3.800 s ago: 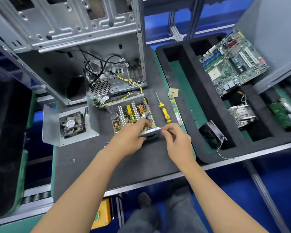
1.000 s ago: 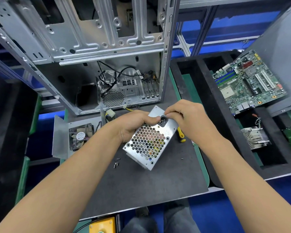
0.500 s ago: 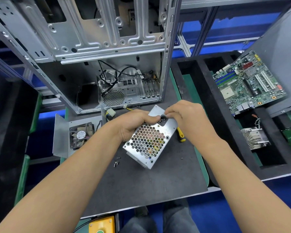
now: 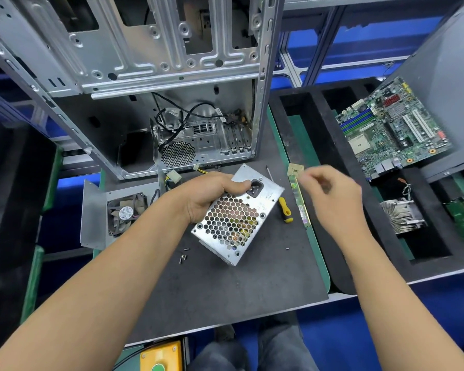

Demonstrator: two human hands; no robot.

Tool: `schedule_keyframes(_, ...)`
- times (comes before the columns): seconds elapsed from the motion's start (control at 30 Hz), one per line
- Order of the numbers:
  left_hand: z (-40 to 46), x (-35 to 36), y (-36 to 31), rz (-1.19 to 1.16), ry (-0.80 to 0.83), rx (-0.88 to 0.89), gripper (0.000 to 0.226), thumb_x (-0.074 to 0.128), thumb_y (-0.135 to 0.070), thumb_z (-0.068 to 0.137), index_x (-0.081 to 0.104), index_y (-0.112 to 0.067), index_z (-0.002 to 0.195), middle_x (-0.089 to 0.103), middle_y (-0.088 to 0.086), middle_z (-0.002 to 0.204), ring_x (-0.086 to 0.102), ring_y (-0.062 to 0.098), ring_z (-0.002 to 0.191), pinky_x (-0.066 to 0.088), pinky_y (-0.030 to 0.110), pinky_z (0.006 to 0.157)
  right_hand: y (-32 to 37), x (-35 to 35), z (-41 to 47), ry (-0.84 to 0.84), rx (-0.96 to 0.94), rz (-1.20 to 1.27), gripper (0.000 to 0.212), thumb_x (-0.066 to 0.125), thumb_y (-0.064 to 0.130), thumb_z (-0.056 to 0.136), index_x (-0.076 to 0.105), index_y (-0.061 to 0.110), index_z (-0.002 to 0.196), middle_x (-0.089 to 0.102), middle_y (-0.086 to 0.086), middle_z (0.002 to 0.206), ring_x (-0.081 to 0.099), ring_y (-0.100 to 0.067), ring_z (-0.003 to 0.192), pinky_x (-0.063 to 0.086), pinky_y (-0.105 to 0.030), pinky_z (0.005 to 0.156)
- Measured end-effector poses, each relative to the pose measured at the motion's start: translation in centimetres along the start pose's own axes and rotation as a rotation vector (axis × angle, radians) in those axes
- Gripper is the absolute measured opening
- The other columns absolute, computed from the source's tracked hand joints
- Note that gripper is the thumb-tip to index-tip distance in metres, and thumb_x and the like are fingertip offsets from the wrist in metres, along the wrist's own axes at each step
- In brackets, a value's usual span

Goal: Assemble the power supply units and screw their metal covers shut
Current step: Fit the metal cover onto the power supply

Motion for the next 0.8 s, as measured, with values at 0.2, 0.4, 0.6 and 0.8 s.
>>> schedule_keyframes(0.2,0.1,0.1,0.2,0.001,-0.017,0.007,0.012,0.064,-0.012,0.09,0.073,-0.005,0.088,0.075,0.014,0.084,0.073,0.024,0.069,0.06,0.033,0.061,-8.4,3.2,-5.8,0.564,0.267,-0.399,0.017,0.082,0.023,0.079,0.067,0.028,0.085,0.063,0.009,0.085,0.061,-0.006,0.077,0.053,-0.026,0.081)
schedule_keyframes(0.4,-0.1,0.4,0.4,-0.028,-0.027,0.019,0.023,0.063,-0.015,0.093,0.077,-0.006,0.077,0.075,0.014,0.083,0.073,0.024,0.069,0.061,0.035,0.063,-9.6,4.2,-6.7,0.481,0.095,-0.493,0.002,0.07,0.018,0.091,0.071,0.02,0.09,0.055,0.008,0.089,0.061,-0.016,0.086,0.047,-0.027,0.076)
schedule_keyframes(0.6,-0.2,0.8,0.7,-0.055,-0.046,0.047,0.017,0.066,-0.016,0.089,0.07,0.001,0.089,0.074,0.016,0.083,0.073,0.025,0.07,0.061,0.035,0.062,-9.4,4.0,-6.8,0.486,0.069,-0.478,0.003,0.07,0.025,0.09,0.068,0.023,0.091,0.052,0.011,0.089,0.055,-0.007,0.078,0.045,-0.023,0.075)
schedule_keyframes(0.8,-0.5,0.7,0.8,-0.089,-0.09,0.075,0.029,0.076,-0.015,0.07,0.072,0.001,0.094,0.074,0.02,0.088,0.073,0.026,0.071,0.061,0.038,0.062,-8.2,3.8,-6.4,0.424,0.098,-0.404,0.009,0.068,0.019,0.088,0.065,0.025,0.082,0.055,0.011,0.083,0.056,-0.005,0.075,0.05,-0.026,0.074)
Point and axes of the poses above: each hand's wrist, its own z-axis towards the middle knuckle, its own x-axis out of the palm, y = z × x, the point moved 3 cm from there along z, towards the middle knuckle
